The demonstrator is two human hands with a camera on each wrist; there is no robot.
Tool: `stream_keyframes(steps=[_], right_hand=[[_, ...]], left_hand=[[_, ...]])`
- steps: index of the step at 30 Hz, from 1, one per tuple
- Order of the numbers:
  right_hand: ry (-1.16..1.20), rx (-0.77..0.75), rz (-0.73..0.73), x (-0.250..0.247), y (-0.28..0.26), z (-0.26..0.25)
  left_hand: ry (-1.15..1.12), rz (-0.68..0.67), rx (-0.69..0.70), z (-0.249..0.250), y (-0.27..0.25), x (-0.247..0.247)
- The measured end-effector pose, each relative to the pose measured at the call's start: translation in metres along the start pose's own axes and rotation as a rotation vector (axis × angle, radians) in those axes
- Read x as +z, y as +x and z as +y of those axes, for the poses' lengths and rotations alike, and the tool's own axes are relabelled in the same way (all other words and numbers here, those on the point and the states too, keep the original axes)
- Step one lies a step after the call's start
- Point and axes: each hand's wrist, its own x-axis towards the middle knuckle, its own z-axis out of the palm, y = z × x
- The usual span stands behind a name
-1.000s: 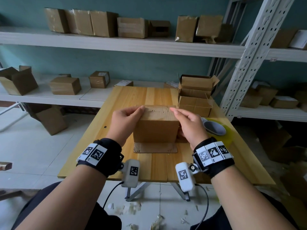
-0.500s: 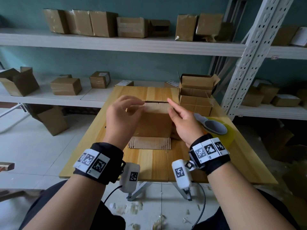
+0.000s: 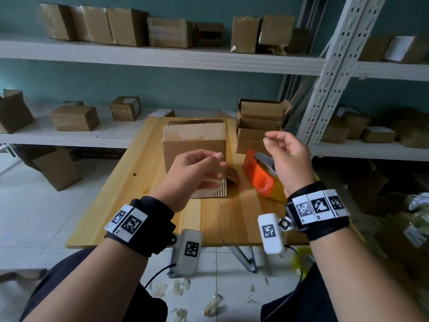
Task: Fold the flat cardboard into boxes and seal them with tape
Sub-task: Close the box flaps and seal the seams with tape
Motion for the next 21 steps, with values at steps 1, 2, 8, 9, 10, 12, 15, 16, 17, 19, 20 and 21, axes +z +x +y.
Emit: stream_keyframes(steps=[1, 2, 8, 9, 10, 12, 15, 16, 17, 19, 20, 21], right_hand=[[-0.022, 0.073, -0.022, -0.005, 0.002, 0.003], [-0.05, 0.16, -0.072, -0.009, 0.004, 0.007], [-0.368, 0.319, -0.252, -0.01, 0.011, 0.023], [-0.464, 0.3, -0.261, -0.007, 0.012, 0.026], [-0.579, 0.285, -0.279, -0.005, 0.012, 0.028], [-0.782, 0.258, -0.312, -0.001, 0.011, 0.032], [-0.855, 0.227, -0.329, -0.001, 0.012, 0.037], [-0.848, 0.221, -0.334, -0.002, 0.012, 0.037], [-0.843, 0.213, -0.339, -0.003, 0.012, 0.036], [-0.842, 0.213, -0.345, -0.006, 0.011, 0.034], [-0.833, 0.217, -0.348, -0.007, 0.01, 0.033], [-0.814, 0.219, -0.348, -0.009, 0.009, 0.032]], left_hand=[[-0.027, -0.051, -0.056, 0.0, -0.001, 0.003], [-0.059, -0.092, -0.109, 0.0, -0.001, 0.005], [-0.182, -0.161, -0.272, -0.006, 0.003, 0.008], [-0.184, -0.145, -0.28, -0.008, 0.005, 0.007], [-0.187, -0.123, -0.284, -0.009, 0.006, 0.006], [-0.191, -0.081, -0.288, -0.011, 0.007, 0.004], [-0.172, -0.061, -0.281, -0.013, 0.008, 0.0], [-0.166, -0.061, -0.275, -0.013, 0.008, -0.001], [-0.163, -0.061, -0.269, -0.013, 0.009, -0.002], [-0.167, -0.056, -0.265, -0.012, 0.009, -0.003], [-0.172, -0.056, -0.265, -0.012, 0.009, -0.003], [-0.178, -0.056, -0.266, -0.011, 0.009, -0.003]])
